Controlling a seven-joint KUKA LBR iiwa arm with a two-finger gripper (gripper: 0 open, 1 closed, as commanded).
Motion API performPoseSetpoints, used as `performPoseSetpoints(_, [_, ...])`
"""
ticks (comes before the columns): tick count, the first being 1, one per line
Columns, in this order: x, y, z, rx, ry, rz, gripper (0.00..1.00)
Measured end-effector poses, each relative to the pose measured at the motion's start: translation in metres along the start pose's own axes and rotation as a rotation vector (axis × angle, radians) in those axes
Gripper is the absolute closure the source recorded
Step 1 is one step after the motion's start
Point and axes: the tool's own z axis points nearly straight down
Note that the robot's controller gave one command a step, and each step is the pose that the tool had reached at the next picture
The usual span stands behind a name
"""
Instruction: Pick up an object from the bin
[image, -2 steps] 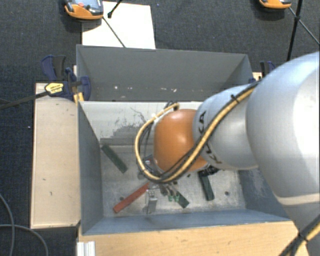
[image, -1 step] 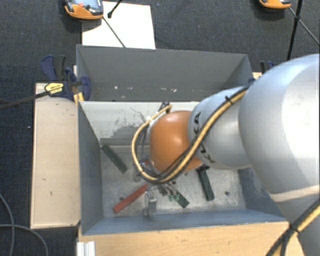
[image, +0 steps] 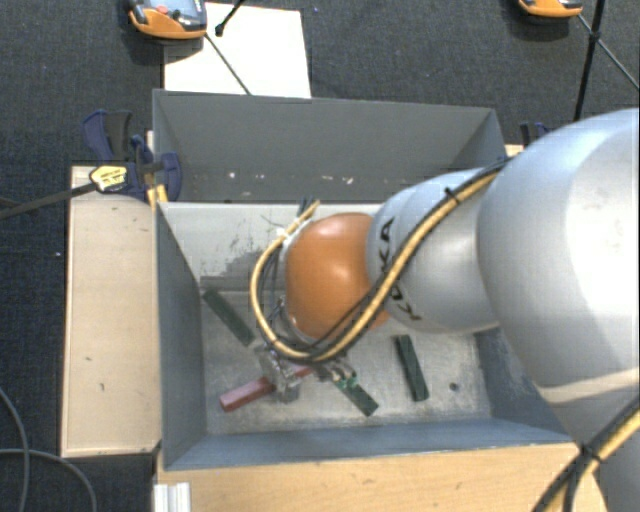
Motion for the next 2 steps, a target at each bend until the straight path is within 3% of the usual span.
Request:
performPoseSetpoints(1, [0.0, 0.0, 0.0, 0.0, 0.0, 0.003, 1.0])
performPoseSetpoints(2, [-0.022, 0.012, -0.142, 0.0, 0.001, -0.047, 1.0])
